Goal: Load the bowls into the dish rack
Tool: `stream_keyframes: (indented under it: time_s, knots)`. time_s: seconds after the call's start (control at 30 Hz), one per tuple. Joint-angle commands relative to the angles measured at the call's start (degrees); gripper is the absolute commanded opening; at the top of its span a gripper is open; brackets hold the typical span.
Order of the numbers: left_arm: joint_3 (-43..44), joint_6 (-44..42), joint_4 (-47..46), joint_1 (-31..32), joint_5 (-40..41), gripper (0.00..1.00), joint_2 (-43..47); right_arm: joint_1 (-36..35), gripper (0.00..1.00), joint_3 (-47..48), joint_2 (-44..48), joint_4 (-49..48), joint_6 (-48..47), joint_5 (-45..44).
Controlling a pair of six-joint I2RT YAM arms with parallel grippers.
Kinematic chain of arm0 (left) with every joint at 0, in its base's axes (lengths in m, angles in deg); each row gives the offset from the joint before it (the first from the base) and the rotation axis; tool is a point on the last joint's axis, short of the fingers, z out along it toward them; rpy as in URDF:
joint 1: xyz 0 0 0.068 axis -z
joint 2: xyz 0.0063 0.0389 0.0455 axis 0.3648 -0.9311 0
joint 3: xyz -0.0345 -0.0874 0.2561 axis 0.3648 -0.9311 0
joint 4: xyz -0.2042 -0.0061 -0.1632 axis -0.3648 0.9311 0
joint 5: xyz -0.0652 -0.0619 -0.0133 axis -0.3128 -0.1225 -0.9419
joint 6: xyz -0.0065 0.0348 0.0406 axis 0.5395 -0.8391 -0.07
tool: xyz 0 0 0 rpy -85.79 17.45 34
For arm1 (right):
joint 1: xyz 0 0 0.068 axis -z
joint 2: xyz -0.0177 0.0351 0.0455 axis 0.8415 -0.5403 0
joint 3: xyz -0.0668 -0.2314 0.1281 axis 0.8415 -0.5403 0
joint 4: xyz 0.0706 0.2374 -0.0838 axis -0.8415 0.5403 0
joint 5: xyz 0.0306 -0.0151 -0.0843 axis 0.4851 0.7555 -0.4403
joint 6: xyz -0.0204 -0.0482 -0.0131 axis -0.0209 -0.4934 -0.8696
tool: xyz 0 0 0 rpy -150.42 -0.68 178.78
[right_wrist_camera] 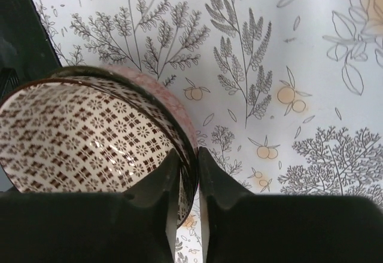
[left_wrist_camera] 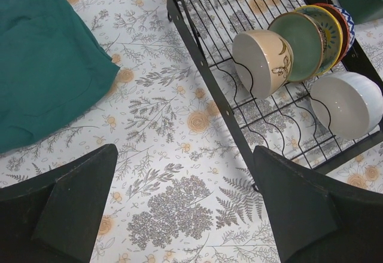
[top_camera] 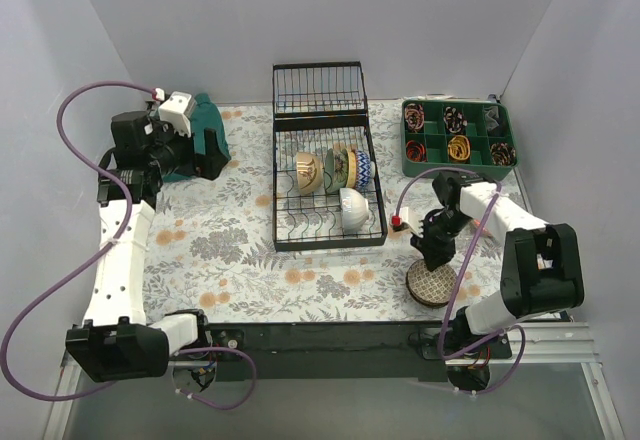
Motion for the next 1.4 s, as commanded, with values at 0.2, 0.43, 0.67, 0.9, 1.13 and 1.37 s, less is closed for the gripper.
stream_keyframes:
  time_s: [0.2, 0.43, 0.67, 0.9, 1.13, 1.37]
  knots:
    - [-1.94, 0.29, 1.67, -2.80, -1.76, 0.98, 6.38, -7.55, 0.06, 3.03, 1.33, -1.28, -1.59, 5.06]
    - [-4.49, 0.82, 2.64, -5.44, -2.63, 0.98, 10.51, -18.71, 0.06, 10.06, -0.24, -6.10, 6.48, 9.28]
    - [-5.72, 1.00, 4.05, -6.49, -4.83, 0.98, 12.53, -28.91, 0.06, 16.38, -6.30, -8.75, 12.47, 10.51]
    - [-6.08, 1.87, 3.87, -7.02, -5.89, 0.98, 13.33, -36.99, 0.05, 20.08, -10.34, -11.29, 16.95, 10.35]
    - [-6.17, 1.96, 4.31, -7.20, -6.24, 0.98, 13.85, -41.13, 0.05, 25.71, -15.62, -13.41, 18.98, 9.11]
    - [-5.47, 1.00, 5.36, -7.64, -5.62, 0.98, 14.21, -43.77, 0.08, 30.98, -21.77, -14.38, 19.95, 7.97]
